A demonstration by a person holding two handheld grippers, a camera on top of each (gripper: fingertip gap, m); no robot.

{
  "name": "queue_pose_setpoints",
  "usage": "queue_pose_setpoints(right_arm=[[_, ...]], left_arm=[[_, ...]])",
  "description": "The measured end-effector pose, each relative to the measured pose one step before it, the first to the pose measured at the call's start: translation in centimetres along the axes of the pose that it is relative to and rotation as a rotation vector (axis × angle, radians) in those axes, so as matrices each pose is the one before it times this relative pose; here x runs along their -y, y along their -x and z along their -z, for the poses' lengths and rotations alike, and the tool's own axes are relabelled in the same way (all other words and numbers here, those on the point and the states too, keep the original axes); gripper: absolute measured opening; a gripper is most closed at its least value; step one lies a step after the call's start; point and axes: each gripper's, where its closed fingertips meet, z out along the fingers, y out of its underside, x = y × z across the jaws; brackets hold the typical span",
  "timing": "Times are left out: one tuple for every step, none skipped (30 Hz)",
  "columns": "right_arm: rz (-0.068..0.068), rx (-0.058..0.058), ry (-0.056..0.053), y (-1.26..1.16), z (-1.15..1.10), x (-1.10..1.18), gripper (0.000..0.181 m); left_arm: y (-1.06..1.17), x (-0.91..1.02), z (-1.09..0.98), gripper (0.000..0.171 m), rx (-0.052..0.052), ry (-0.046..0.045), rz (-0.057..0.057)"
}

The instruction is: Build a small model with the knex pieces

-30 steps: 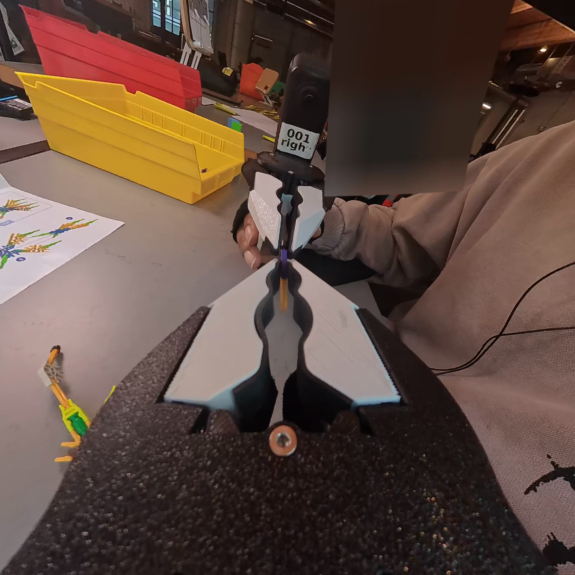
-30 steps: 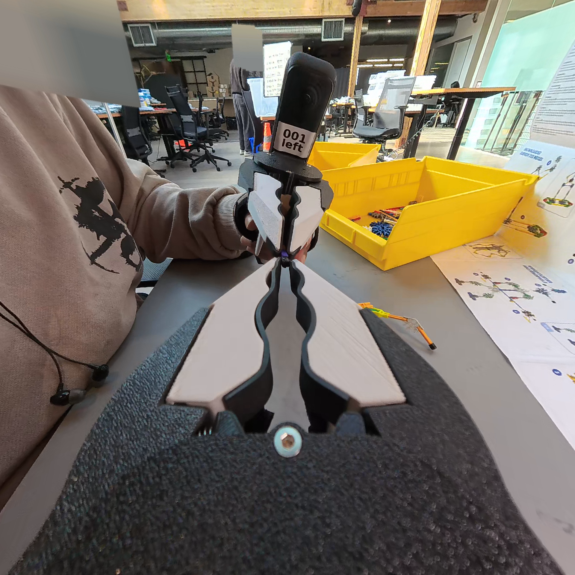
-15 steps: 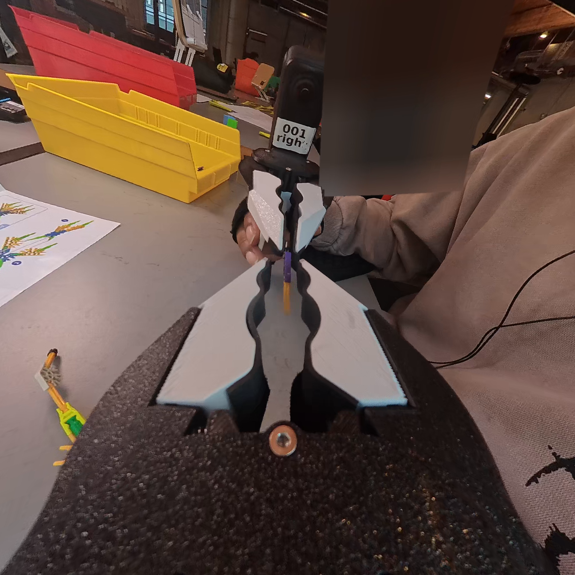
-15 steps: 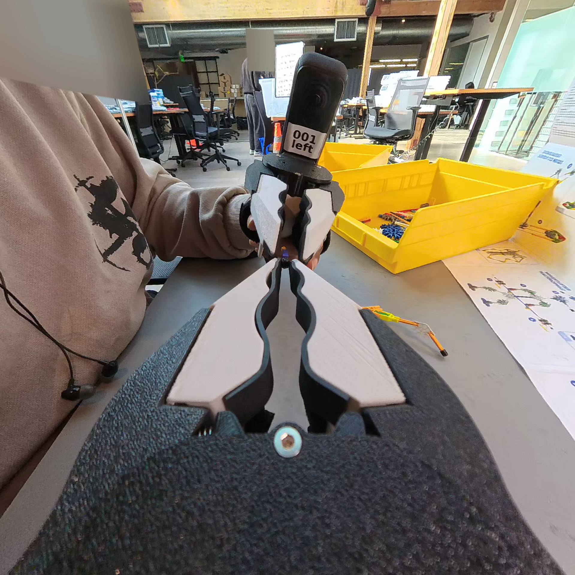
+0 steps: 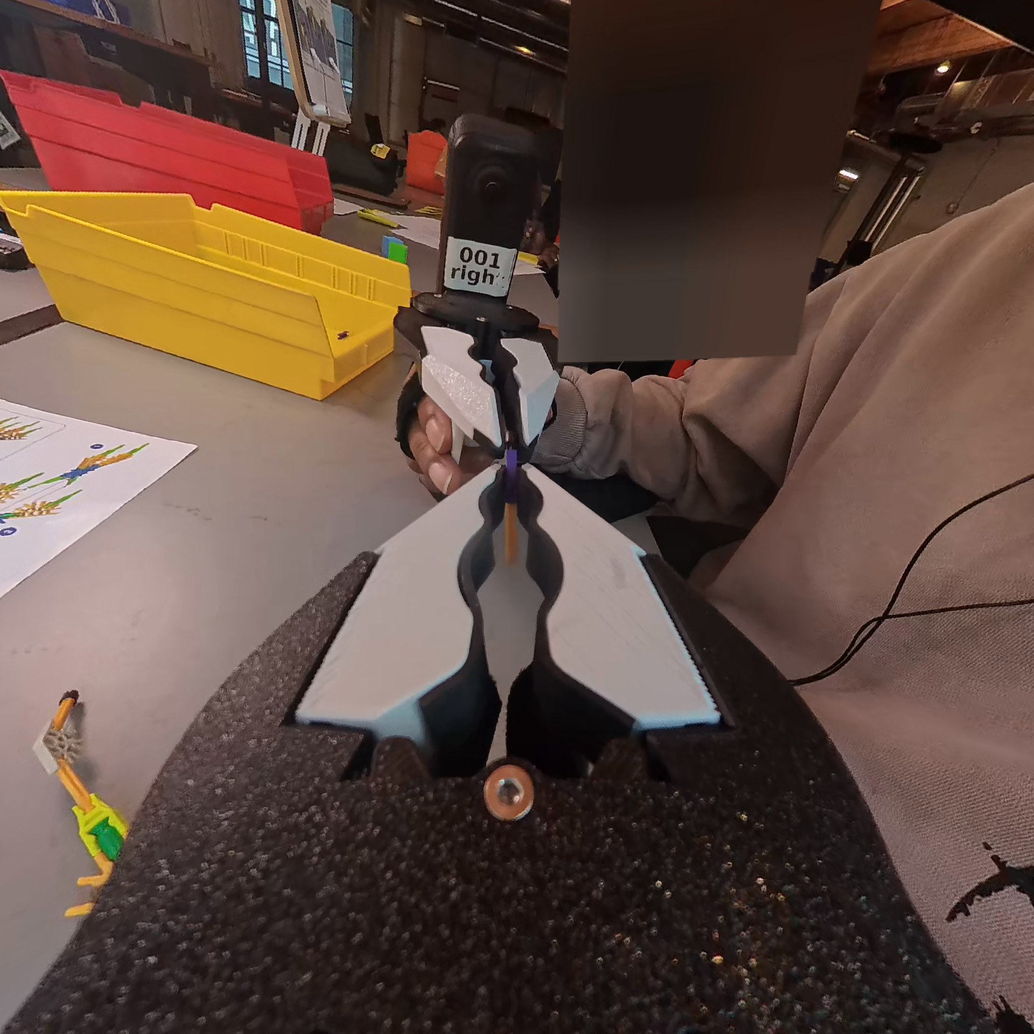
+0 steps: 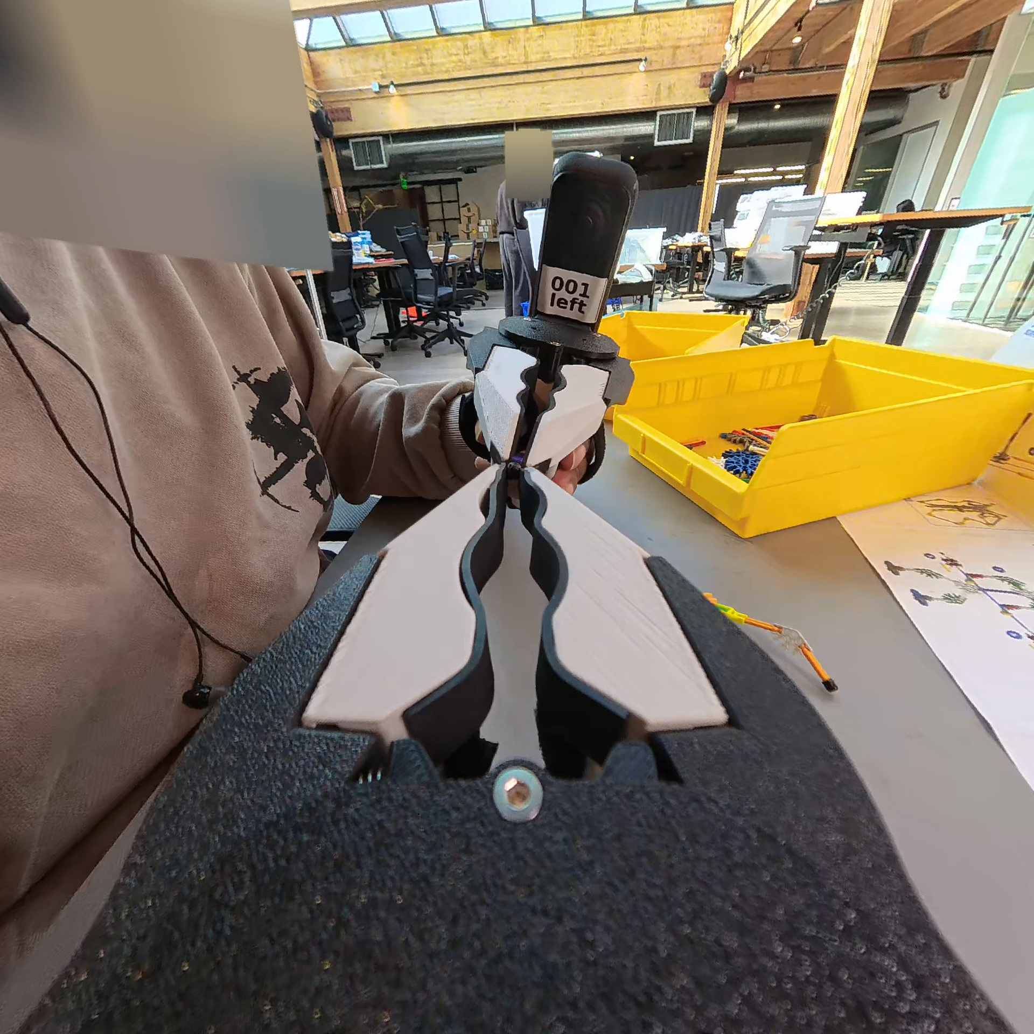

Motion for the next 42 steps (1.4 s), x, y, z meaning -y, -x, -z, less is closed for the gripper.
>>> queue_pose_setpoints(right_arm=[[0.0048,-0.0009,-0.0033,-0.032,0.004,0.147,0.002],[0.0028,0.0005,-0.0027,-0.004,-0.013,0.128,0.002],[0.0024,0.0011,-0.0002,-0.001,-0.026,0.082,0.002],[0.0065,-0.0038,0.0027,-0.073,-0.023,0.060,0.002],[0.0082,-0.0008,0.0043,-0.015,-0.007,0.057,0.002],[0.0071,0.0005,0.0044,0.027,-0.017,0.076,0.002],[0.0113,-0.0041,0.0050,-0.033,-0.012,0.049,0.002],[0.0093,-0.0026,0.0046,0.003,-0.027,0.045,0.002],[0.0061,-0.0014,0.0011,0.016,-0.021,0.085,0.002],[0.0012,0.0023,-0.0024,0.031,0.012,0.124,0.001],[-0.0035,0.0062,-0.0367,0.021,0.432,0.647,0.002],[-0.0423,-0.0245,-0.1525,-0.753,2.161,2.875,0.000],[0.0249,-0.0718,-0.0808,-1.077,2.483,2.578,0.000],[0.1088,-0.1089,0.0519,-1.219,1.603,0.695,0.000],[0.0585,-0.0900,0.0233,-1.124,0.781,0.414,0.002],[0.0171,-0.0575,-0.0049,-0.919,0.331,0.346,0.002],[0.0288,-0.0922,0.0046,-1.608,0.325,0.090,0.002],[0.0352,-0.1347,0.0025,-2.499,0.645,0.181,0.002],[0.0291,-0.1499,0.0095,-3.105,0.932,0.153,0.003],[0.0301,-0.1649,0.0245,-3.651,1.059,-0.128,0.003],[0.0386,-0.1765,0.0384,-3.997,1.007,-0.499,0.003],[0.0356,-0.1775,0.0541,-4.111,0.769,-0.978,0.003],[0.0327,-0.1621,0.0674,-3.837,0.380,-1.399,0.003],[0.0344,-0.1342,0.0810,-3.258,-0.069,-1.780,0.003],[0.0373,-0.0983,0.0983,-2.462,-0.507,-2.127,0.005],[0.0314,-0.0650,0.0980,-1.619,-0.720,-2.059,0.025],[0.0127,-0.0233,0.0555,-0.687,-0.634,-1.342,0.047],[-0.0048,-0.0025,0.0305,-0.166,-0.373,-0.779,0.055],[-0.0131,0.0120,-0.0041,0.209,-0.032,-0.044,0.058],[-0.0020,0.0133,-0.0189,0.381,0.222,0.426,0.059],[0.0163,0.0207,-0.0307,0.620,0.361,0.788,0.060],[0.0231,0.0327,-0.0470,0.924,0.474,1.092,0.060],[0.0205,0.0459,-0.0523,1.238,0.505,1.203,0.060],[0.0180,0.0888,-0.0547,2.053,0.551,1.321,0.059],[0.0126,0.1523,-0.0627,3.240,0.618,1.502,0.051],[-0.0028,0.1868,-0.0657,4.077,0.489,1.598,0.044],[-0.0172,0.2016,-0.0576,4.604,0.108,1.482,0.039],[-0.0290,0.1882,-0.0352,4.551,-0.492,1.027,0.035],[-0.0305,0.1797,-0.0169,4.375,-1.002,0.553,0.034],[-0.0226,0.1508,0.0017,3.752,-1.400,0.088,0.032],[-0.0068,0.0997,0.0133,2.692,-1.606,-0.211,0.031],[0.0041,0.0756,0.0176,2.037,-1.530,-0.301,0.029]], left_arm=[[-0.020,0.143,0.010,0.003,0.0009,-0.00567,0.0020],[-0.017,0.127,0.022,0.003,0.0003,-0.00516,0.0012],[-0.018,0.096,0.028,0.003,0.0003,-0.00296,0.0008],[0.021,0.090,0.033,0.003,0.0031,-0.00169,0.0017],[0.015,0.071,0.034,0.003,0.0013,-0.00262,0.0041],[-0.031,0.073,0.016,0.003,-0.0024,-0.00326,0.0043],[-0.018,0.062,0.026,0.002,-0.0005,-0.00236,0.0014],[-0.012,0.055,0.029,0.002,-0.0015,-0.00084,0.0009],[-0.032,0.088,0.036,0.002,-0.0038,-0.00266,0.0032],[-0.049,0.086,0.025,0.002,-0.0042,-0.00345,0.0033],[0.118,0.093,0.266,0.002,0.0048,-0.00364,-0.0001],[0.727,0.309,1.085,0.003,0.0321,-0.02051,0.0048],[1.143,0.771,1.834,0.002,0.0410,-0.04881,0.0197],[0.849,0.933,1.567,0.002,0.0285,-0.03843,0.0039],[0.482,0.695,0.619,0.002,0.0301,-0.00877,-0.0309],[0.013,0.485,-0.169,0.003,0.0087,-0.00840,-0.0257],[-0.101,0.204,-0.552,0.003,-0.0071,-0.00915,0.0017],[-0.036,-0.125,-0.591,0.003,-0.0082,0.00025,0.0129],[-0.053,-0.343,-0.405,0.003,-0.0065,0.00883,0.0066],[0.055,-0.428,-0.196,0.003,0.0059,0.01245,-0.0031],[0.212,-0.397,-0.028,0.003,0.0146,0.01032,-0.0019],[0.152,-0.286,0.059,0.003,0.0071,0.00329,0.0079],[0.057,-0.129,0.040,0.003,-0.0005,-0.00183,0.0124],[0.036,-0.077,-0.021,0.003,0.0012,-0.00088,0.0045],[0.039,-0.077,-0.098,0.003,0.0040,0.00296,-0.0042],[0.024,-0.109,-0.141,0.003,0.0017,0.00436,-0.0026],[-0.008,-0.158,-0.170,0.003,-0.0037,0.00605,0.0043],[-0.006,-0.236,-0.181,0.003,-0.0048,0.00799,0.0069],[0.022,-0.271,-0.152,0.003,-0.0013,0.00758,0.0044],[0.044,-0.258,-0.115,0.003,0.0015,0.00682,0.0025],[0.059,-0.184,-0.065,0.003,0.0028,0.00525,0.0030],[0.037,-0.099,-0.030,0.003,0.0016,0.00186,0.0024],[0.032,-0.011,0.005,0.003,0.0013,-0.00085,0.0019],[0.016,0.026,0.014,0.003,0.0007,-0.00157,0.0013],[-0.007,0.039,0.018,0.003,-0.0020,-0.00154,0.0008],[-0.036,0.035,0.009,0.003,-0.0022,-0.00271,0.0000],[-0.054,0.024,-0.009,0.003,-0.0031,-0.00237,-0.0027],[-0.159,-0.035,-0.044,0.003,-0.0087,0.00025,-0.0047],[-0.177,-0.068,-0.074,0.003,-0.0094,0.00168,-0.0049],[-0.150,-0.110,-0.094,0.003,-0.0064,0.00452,-0.0044],[-0.175,-0.166,-0.121,0.003,-0.0074,0.00766,-0.0048],[-0.186,-0.139,-0.100,0.003,-0.0065,0.00655,-0.0059]])
